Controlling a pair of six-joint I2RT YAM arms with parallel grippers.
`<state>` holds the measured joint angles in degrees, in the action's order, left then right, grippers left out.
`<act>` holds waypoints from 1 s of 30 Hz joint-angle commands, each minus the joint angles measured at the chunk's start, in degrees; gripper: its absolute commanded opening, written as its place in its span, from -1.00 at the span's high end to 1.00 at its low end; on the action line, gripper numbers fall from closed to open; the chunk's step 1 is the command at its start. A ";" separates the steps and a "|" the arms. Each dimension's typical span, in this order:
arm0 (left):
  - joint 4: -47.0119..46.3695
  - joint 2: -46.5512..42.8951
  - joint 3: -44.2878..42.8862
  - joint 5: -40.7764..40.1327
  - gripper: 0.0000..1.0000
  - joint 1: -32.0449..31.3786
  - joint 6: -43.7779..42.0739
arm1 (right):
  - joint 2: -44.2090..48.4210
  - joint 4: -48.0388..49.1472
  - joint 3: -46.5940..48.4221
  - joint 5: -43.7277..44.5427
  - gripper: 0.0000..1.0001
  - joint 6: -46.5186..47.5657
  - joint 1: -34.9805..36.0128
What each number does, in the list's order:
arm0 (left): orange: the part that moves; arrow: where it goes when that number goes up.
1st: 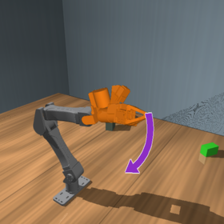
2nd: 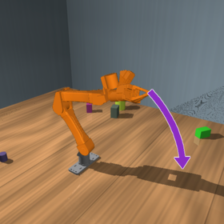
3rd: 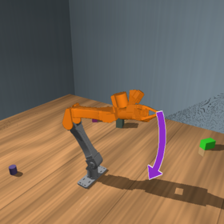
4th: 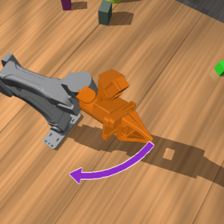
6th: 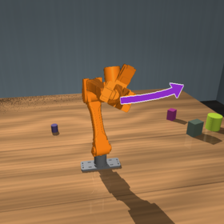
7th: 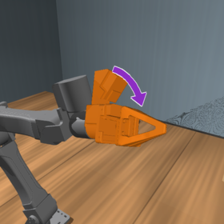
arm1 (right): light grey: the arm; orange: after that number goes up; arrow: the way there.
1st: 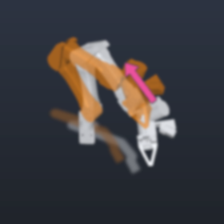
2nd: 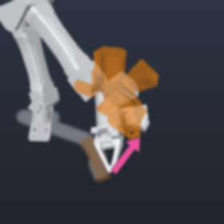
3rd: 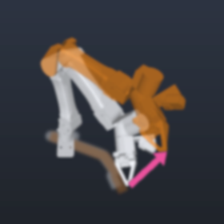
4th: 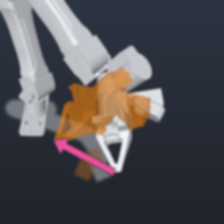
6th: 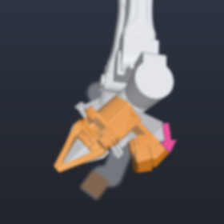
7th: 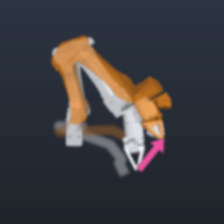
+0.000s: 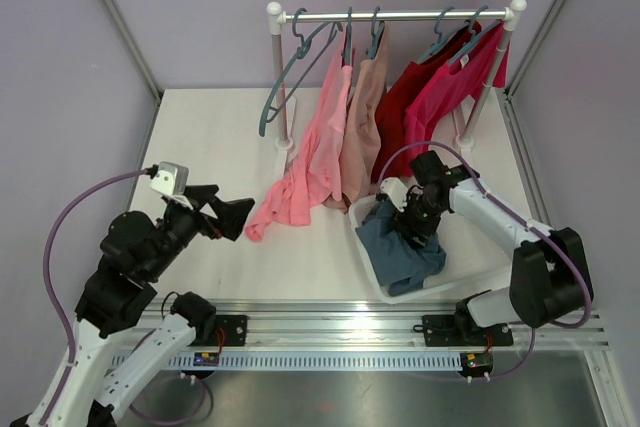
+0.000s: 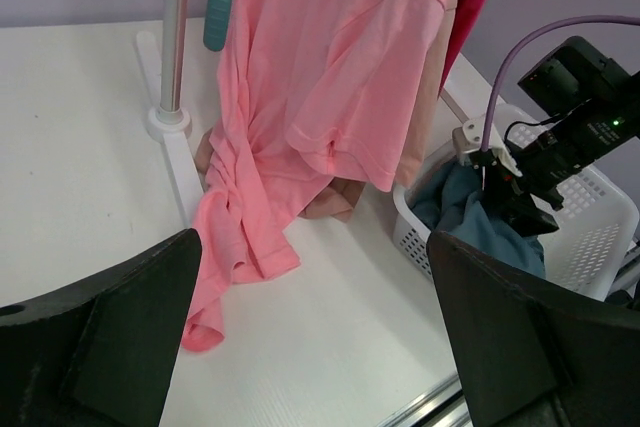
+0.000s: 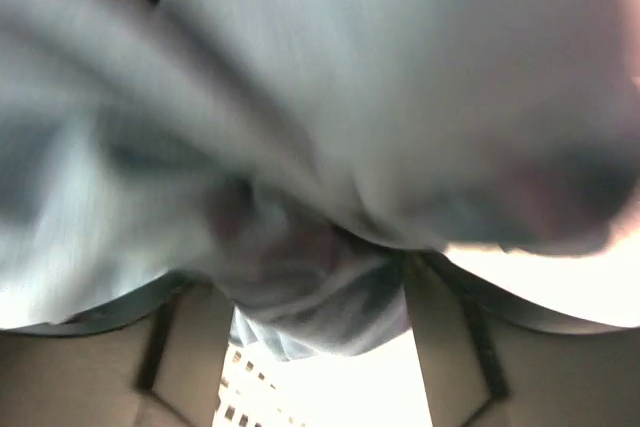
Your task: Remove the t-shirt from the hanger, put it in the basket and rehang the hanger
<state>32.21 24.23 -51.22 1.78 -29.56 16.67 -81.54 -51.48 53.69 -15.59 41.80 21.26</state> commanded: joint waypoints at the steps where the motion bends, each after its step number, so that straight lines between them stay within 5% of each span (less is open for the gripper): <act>1: -3.55 1.96 -5.02 2.08 -0.98 0.21 -2.16 | 7.69 -5.02 6.94 1.44 -0.46 -1.54 -0.60; 12: -5.48 11.80 -16.00 4.81 -0.98 0.21 -4.45 | 12.02 -9.44 22.86 0.66 -0.65 -6.98 -1.83; 13: -5.75 13.02 -17.15 5.42 -0.98 0.21 -4.45 | 12.02 -8.38 23.30 -0.04 -0.98 -7.78 -2.18; 22: -10.58 29.63 -30.86 8.59 -0.98 0.12 -1.47 | 11.22 1.38 25.95 -15.84 -0.99 -15.69 -6.22; 25: -10.15 38.42 -37.00 8.50 -0.97 -0.23 0.38 | 11.23 7.25 22.44 -13.61 -0.99 -22.53 -7.37; 30: -9.62 50.28 -45.97 -0.18 -0.96 -4.97 0.83 | 9.65 12.37 18.82 -22.17 -0.99 -29.67 -12.46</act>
<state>23.99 70.00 -92.86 6.37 -32.01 16.58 -70.83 -44.99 73.84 -30.61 19.14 11.90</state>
